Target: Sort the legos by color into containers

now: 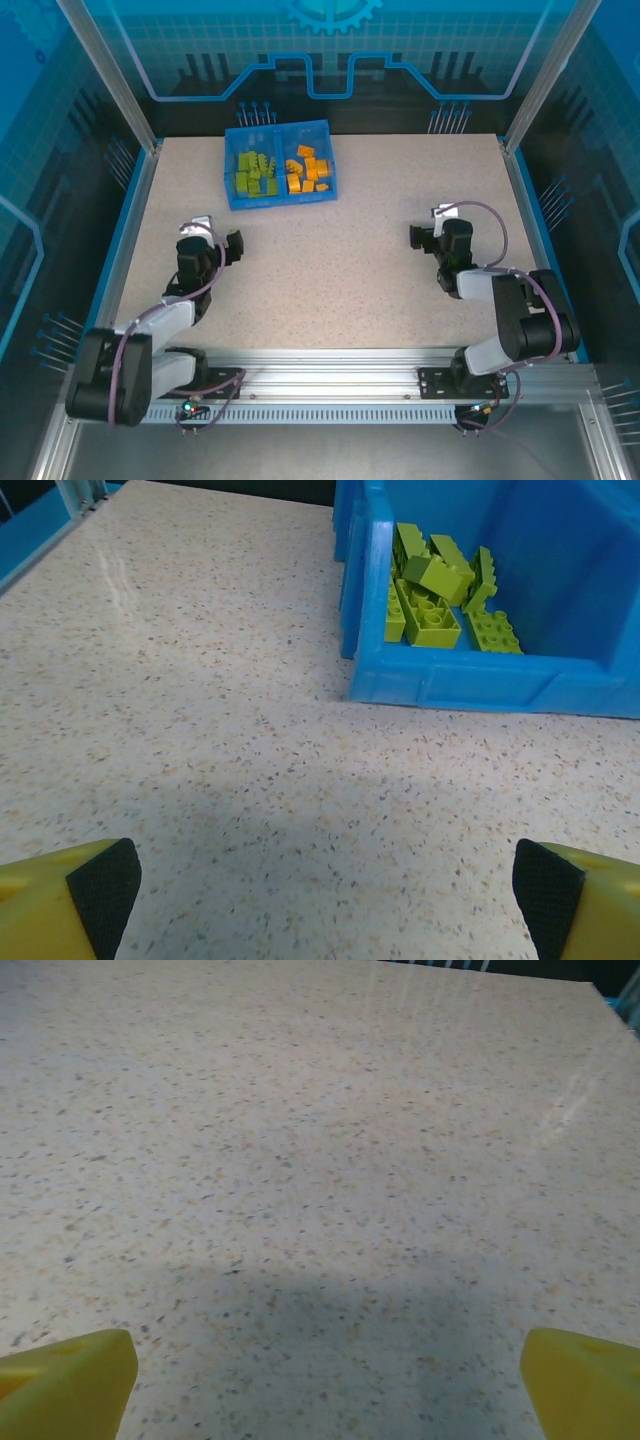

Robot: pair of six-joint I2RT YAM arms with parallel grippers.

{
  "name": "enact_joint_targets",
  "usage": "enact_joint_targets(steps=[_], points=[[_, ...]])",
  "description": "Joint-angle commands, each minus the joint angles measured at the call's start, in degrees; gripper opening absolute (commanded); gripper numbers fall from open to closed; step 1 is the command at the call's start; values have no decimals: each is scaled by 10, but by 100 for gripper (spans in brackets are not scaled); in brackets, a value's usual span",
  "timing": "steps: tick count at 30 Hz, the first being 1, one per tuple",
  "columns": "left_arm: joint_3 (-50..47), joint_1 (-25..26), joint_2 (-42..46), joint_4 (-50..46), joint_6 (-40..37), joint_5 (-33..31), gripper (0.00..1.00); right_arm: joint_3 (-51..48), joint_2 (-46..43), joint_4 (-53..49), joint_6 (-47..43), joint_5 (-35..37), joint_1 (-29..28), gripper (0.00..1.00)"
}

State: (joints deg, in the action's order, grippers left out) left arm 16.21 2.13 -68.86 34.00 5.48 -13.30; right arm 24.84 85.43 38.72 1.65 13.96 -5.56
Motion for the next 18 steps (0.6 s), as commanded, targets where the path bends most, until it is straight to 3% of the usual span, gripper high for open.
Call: enact_joint_targets(steps=[1,3,6,8,18], points=[[6,-25,-67,145,-24,60,99,-10,7,60,-10,-40,9,100],[29,-52,-119,140,-7,102,99,-11,7,64,-10,-36,7,100],[34,-56,-186,205,-26,161,99,-12,8,67,-12,-34,5,100],[59,-54,-179,143,-38,177,99,-11,8,65,-11,-38,7,100],[75,-33,-179,113,-52,143,99,-11,8,64,-11,-40,9,100]])
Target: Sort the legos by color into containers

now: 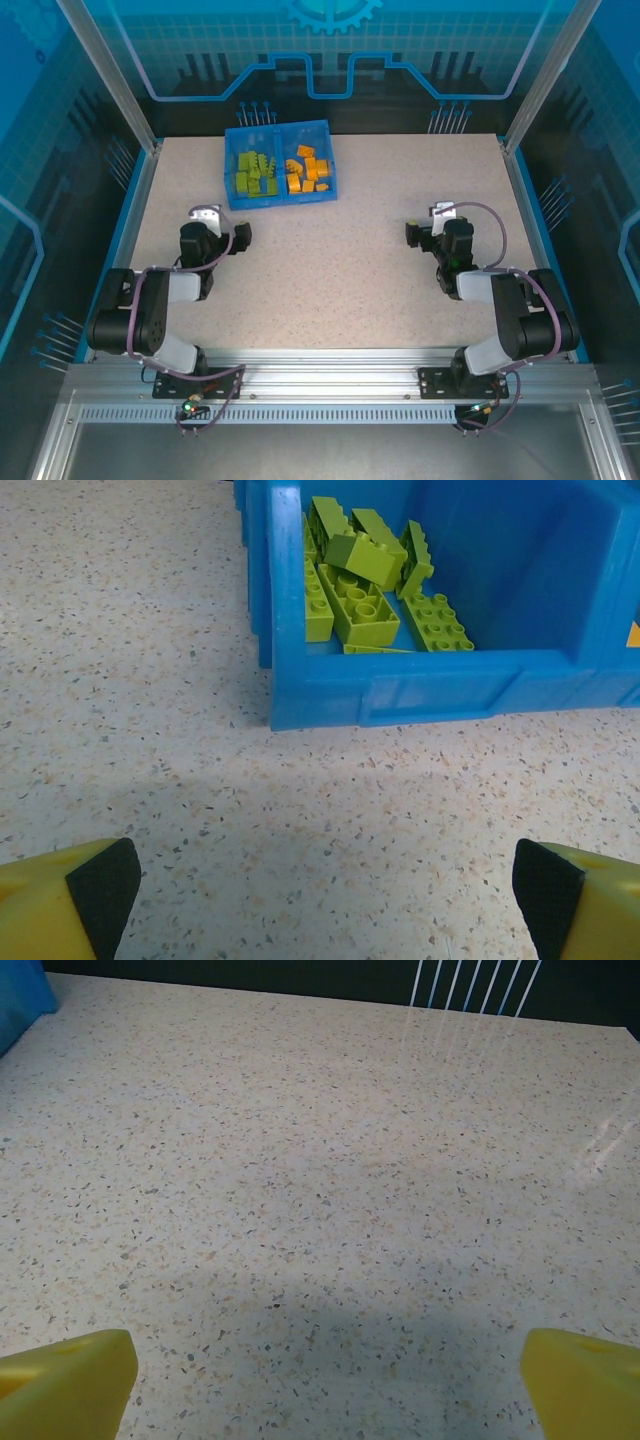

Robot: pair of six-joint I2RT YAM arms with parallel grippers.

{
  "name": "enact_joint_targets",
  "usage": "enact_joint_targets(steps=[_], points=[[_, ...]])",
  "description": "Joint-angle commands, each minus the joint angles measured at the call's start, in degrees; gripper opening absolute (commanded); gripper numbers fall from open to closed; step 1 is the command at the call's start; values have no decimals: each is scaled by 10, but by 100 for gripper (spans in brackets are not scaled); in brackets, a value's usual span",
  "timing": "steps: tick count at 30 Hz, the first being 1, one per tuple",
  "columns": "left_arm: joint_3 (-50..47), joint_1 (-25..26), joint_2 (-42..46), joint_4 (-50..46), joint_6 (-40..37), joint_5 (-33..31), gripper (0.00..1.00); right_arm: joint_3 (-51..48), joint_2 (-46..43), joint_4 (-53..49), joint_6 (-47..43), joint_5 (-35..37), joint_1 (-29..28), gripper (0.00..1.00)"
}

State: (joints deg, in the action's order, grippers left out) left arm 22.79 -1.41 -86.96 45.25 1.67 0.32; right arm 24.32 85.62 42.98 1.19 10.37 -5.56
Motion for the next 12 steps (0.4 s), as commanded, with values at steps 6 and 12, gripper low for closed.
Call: enact_joint_targets(steps=[6,12], points=[[9,3,1,0,-14,7,99,-4,6,18,-6,-6,9,100],[9,3,2,0,-14,7,99,-5,5,21,-6,-6,9,100]])
